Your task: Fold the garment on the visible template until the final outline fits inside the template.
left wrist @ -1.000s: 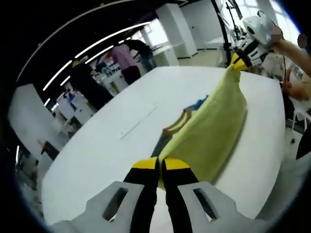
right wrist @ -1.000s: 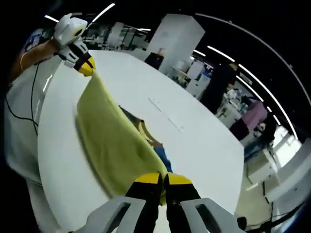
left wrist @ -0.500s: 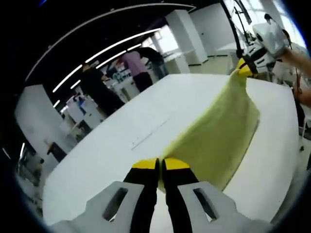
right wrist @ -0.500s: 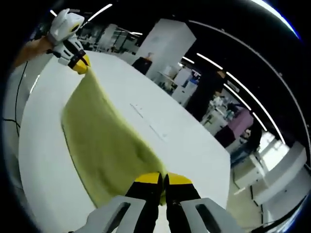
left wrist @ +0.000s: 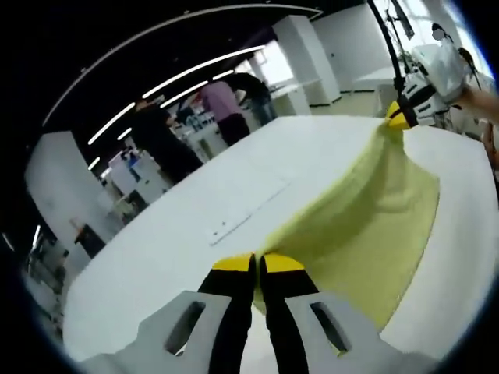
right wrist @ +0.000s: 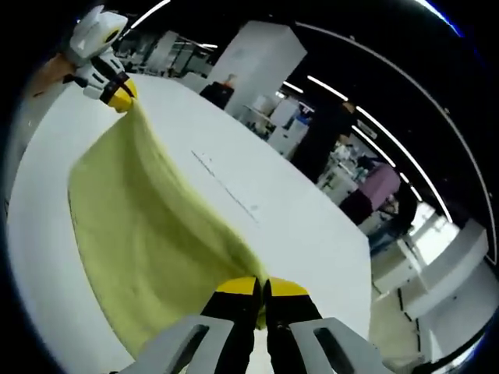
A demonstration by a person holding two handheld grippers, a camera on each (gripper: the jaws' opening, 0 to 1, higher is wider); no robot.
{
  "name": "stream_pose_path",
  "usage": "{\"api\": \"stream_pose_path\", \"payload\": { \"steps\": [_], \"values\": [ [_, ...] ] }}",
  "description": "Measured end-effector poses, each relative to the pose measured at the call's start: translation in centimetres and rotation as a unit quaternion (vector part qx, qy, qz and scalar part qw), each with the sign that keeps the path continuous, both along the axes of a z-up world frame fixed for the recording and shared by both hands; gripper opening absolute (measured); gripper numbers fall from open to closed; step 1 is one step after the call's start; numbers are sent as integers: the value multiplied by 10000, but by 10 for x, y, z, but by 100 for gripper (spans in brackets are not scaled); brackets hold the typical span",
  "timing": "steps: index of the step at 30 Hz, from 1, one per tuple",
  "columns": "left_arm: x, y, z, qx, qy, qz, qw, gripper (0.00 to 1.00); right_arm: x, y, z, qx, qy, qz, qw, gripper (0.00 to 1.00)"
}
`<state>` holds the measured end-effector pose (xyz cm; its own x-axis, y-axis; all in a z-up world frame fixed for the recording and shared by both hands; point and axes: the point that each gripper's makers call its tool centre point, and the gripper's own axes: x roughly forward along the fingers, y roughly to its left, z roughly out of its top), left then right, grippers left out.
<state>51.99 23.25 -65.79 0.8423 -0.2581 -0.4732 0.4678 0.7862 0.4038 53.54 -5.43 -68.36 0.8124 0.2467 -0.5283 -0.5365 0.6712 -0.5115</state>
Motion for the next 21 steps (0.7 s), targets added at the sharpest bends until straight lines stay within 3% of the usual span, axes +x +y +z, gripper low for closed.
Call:
{"api": "stream_pose_path", "payload": {
  "steps": [7,12,16,21],
  "values": [
    [26,1,-34,-43,207,58,9998,0,19,0,-32,-8,289,-93,9995,0],
    [38,3,-67,-467,667,250,9964,0,28,1,-59,-19,559,-149,9983,0],
    [45,8,-83,-458,809,307,9952,0,35,3,-73,-42,660,-65,9978,0],
    [51,6,-101,-151,910,142,9956,0,39,3,-86,-74,814,-32,9966,0]
  ]
}}
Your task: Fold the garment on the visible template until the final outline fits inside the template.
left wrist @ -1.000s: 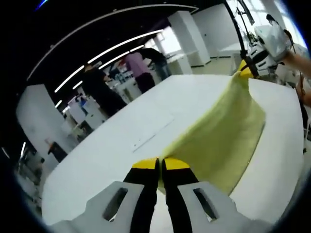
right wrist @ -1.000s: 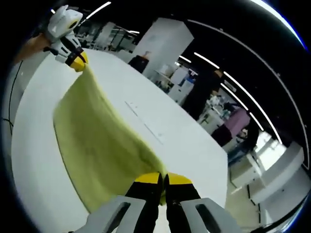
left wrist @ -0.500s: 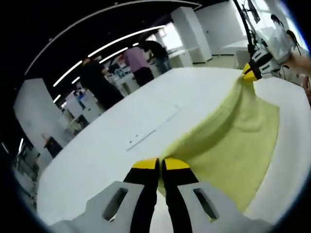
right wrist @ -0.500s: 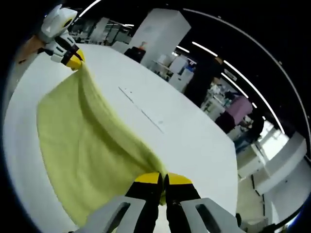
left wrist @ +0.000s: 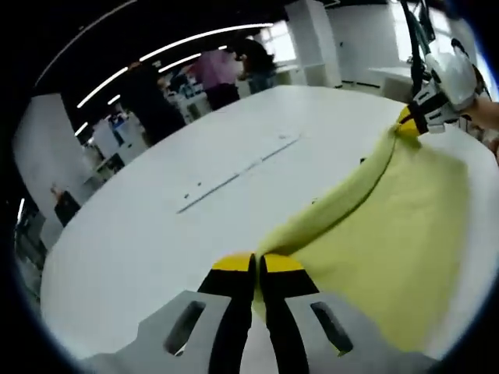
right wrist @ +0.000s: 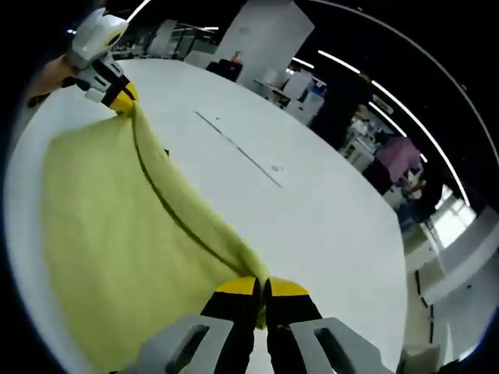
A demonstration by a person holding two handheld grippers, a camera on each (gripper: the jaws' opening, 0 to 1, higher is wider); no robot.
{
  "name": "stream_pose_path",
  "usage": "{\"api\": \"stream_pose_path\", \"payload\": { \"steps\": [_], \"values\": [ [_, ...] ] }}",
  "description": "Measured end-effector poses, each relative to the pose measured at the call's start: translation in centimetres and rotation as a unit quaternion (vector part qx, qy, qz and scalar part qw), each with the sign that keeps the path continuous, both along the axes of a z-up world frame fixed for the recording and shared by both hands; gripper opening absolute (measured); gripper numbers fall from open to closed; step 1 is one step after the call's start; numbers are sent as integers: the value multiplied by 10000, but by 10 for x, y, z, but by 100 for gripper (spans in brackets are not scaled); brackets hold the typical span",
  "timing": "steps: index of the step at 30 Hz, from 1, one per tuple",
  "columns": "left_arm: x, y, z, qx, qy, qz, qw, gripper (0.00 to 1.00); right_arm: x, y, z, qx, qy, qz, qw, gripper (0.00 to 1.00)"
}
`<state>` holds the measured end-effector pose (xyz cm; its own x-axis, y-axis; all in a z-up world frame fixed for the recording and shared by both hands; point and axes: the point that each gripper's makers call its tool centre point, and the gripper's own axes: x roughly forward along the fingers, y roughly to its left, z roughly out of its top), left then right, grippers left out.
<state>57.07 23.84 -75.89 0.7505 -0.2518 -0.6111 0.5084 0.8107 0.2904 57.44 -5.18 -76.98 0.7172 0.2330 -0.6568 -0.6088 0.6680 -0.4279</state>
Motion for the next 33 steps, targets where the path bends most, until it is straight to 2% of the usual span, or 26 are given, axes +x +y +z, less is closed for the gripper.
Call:
{"api": "stream_pose_path", "payload": {
  "steps": [7,11,12,14,16,18,21,25,28,31,33],
  "values": [
    [5,0,-21,126,181,-82,9997,1,5,-1,-17,35,234,80,9997,0],
    [7,1,-25,167,219,-165,9995,2,5,-3,-22,259,389,1,9989,0],
    [7,2,-26,152,237,-170,9995,3,5,-3,-23,420,457,-90,9980,0],
    [7,6,-26,100,278,-147,9995,6,6,-2,-25,709,575,-236,9955,2],
    [4,7,-25,183,241,-285,9991,10,6,-5,-24,854,640,-322,9938,4],
    [1,12,-24,440,202,-516,9975,15,7,-7,-22,982,670,-362,9922,8],
    [-3,13,-21,385,182,-695,9967,19,6,-8,-18,1025,690,-302,9919,12],
    [-4,16,-19,439,107,-883,9951,20,3,-10,-15,886,660,-113,9938,23],
    [-2,18,-22,521,130,-962,9939,20,-3,-14,-18,464,697,223,9962,28],
    [0,19,-24,675,105,-994,9927,16,-3,-16,-19,155,562,450,9973,25],
    [4,25,-26,845,100,-888,9924,12,-1,-19,-22,52,535,411,9977,21]
  ]
}}
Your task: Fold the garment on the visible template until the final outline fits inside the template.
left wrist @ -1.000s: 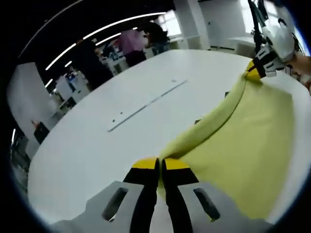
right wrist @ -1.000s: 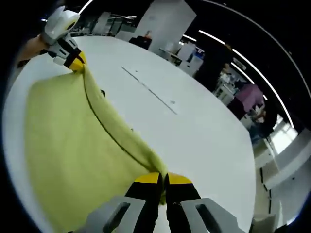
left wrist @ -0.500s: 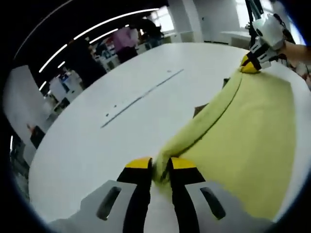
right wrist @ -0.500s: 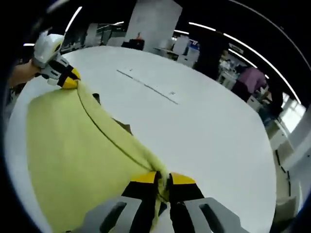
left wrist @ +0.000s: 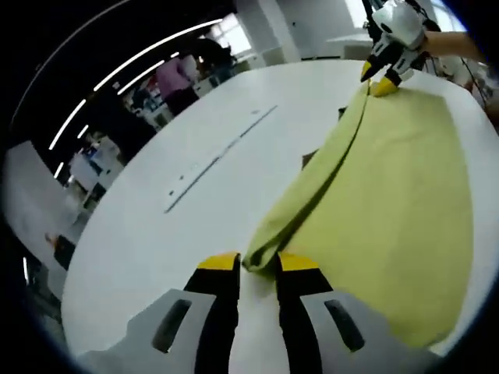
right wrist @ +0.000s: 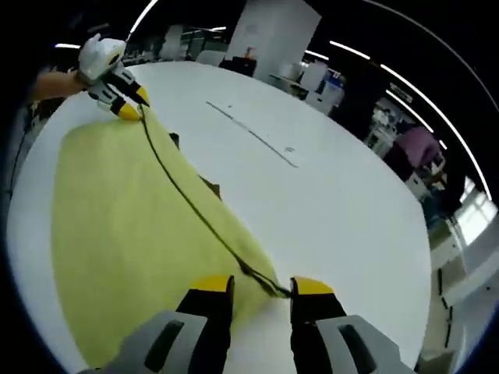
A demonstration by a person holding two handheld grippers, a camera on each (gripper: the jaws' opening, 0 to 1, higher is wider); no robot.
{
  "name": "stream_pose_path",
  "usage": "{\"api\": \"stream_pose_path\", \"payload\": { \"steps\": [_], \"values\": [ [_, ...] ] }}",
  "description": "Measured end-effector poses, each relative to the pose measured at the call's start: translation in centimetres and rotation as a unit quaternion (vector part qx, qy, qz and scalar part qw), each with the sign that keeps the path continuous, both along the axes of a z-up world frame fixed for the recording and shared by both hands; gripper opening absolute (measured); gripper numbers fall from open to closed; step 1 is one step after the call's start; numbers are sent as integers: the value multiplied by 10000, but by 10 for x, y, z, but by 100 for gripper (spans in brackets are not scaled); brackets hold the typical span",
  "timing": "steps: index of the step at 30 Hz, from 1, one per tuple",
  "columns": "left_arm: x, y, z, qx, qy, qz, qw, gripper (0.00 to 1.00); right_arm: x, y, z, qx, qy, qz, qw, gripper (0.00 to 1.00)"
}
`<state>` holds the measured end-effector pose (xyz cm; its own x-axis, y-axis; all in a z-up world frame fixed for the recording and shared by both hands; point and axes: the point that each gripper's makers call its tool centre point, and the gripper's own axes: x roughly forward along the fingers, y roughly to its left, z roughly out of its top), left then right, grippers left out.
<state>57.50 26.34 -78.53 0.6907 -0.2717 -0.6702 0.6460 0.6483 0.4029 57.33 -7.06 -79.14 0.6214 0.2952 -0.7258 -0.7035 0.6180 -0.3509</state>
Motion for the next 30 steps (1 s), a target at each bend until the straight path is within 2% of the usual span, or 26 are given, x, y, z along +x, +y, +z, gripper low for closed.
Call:
{"api": "stream_pose_path", "payload": {
  "steps": [3,5,7,9,10,12,13,16,17,19,21,24,26,29,30],
  "values": [
    [3,1,-1,-109,-14,110,9999,7,8,-2,1,44,-123,-95,9999,13],
    [7,0,2,-351,-62,259,9990,4,15,-6,2,27,-231,-226,9995,0],
    [10,3,3,-643,-33,574,9963,4,20,-4,3,485,-172,-596,9969,0],
    [13,4,6,-1027,-29,836,9912,4,24,-6,5,783,-145,-900,9928,0],
    [15,5,6,-1343,74,1061,9852,4,25,-7,5,1011,-77,-1148,9882,0],
    [17,9,5,-1724,154,1427,9745,4,27,-9,3,1335,81,-1508,9795,0],
    [17,10,5,-1803,170,1480,9723,4,28,-11,2,1447,117,-1655,9755,1],
    [18,15,1,-1714,168,1580,9723,4,30,-15,0,1577,153,-1864,9696,4],
    [18,16,2,-1717,161,1630,9714,3,31,-18,0,1699,193,-2070,9633,6],
    [17,17,4,-1769,152,1669,9699,3,31,-21,1,1864,253,-2244,9562,8],
    [17,19,5,-1746,122,1685,9700,7,31,-23,1,1991,344,-2321,9515,10],
    [16,21,9,-1783,96,1706,9690,13,28,-22,5,2156,436,-2382,9460,19],
    [13,20,13,-1980,132,1761,9642,16,25,-21,8,2262,532,-2395,9427,25],
    [9,17,18,-2494,261,1873,9498,22,18,-13,15,2525,725,-2317,9366,34],
    [8,16,20,-2597,269,1851,9474,26,16,-10,17,2599,783,-2284,9350,39]
  ]
}}
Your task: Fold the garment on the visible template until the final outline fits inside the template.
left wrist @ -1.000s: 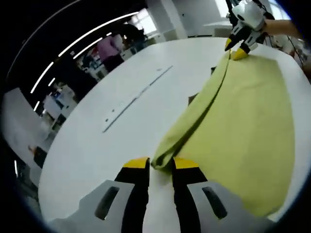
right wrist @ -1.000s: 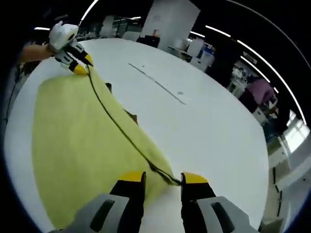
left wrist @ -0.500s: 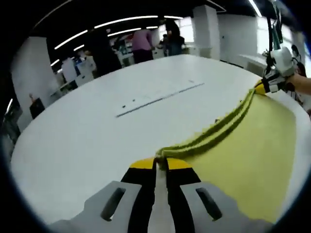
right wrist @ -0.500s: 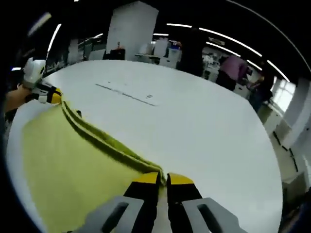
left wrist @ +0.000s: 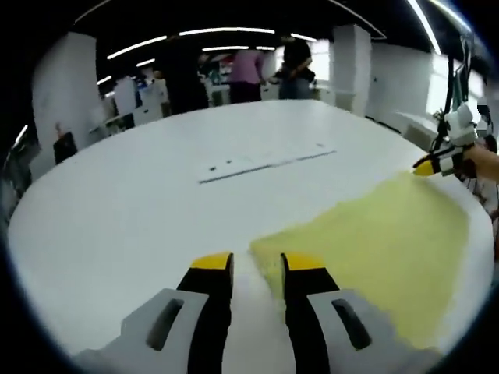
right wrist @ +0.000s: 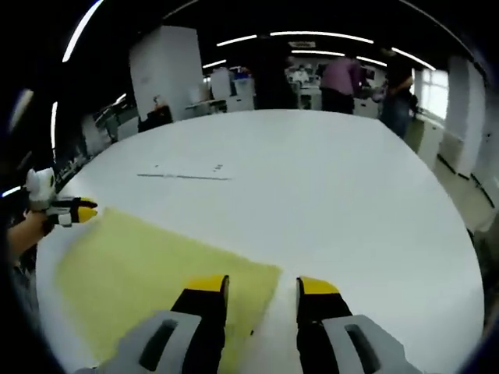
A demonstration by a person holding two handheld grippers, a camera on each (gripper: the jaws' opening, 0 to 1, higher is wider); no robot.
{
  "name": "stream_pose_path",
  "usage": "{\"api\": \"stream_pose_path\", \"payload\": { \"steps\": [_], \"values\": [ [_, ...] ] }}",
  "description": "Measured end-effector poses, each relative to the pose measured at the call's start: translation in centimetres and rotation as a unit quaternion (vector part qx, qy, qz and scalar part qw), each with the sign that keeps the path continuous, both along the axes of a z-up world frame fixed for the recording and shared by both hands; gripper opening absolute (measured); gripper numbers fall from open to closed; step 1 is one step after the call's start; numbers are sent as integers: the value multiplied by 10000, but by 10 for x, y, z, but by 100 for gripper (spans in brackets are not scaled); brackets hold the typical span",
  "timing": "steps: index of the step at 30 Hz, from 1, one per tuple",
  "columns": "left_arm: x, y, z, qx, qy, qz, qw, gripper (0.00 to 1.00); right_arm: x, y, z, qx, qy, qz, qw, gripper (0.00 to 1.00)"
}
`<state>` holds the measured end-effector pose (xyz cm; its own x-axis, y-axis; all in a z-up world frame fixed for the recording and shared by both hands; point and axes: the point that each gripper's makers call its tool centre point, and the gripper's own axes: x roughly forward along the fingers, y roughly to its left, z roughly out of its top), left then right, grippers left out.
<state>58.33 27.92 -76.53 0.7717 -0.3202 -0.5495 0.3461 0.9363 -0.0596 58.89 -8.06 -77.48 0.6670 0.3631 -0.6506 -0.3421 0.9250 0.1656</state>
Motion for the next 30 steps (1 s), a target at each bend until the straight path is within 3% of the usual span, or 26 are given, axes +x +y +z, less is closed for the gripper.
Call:
{"api": "stream_pose_path", "payload": {
  "steps": [3,13,26,30],
  "values": [
    [-7,0,6,-229,28,-11,9997,35,-10,6,4,132,124,146,9997,48],
    [-53,-14,26,-689,36,-536,9962,54,-49,24,22,483,303,686,9960,60],
    [-105,-26,34,-690,-72,-1155,9909,74,-106,25,26,531,430,1090,9917,65],
    [-121,-26,33,-802,-3,-1188,9897,73,-122,23,25,495,421,1176,9909,65]
  ]
}}
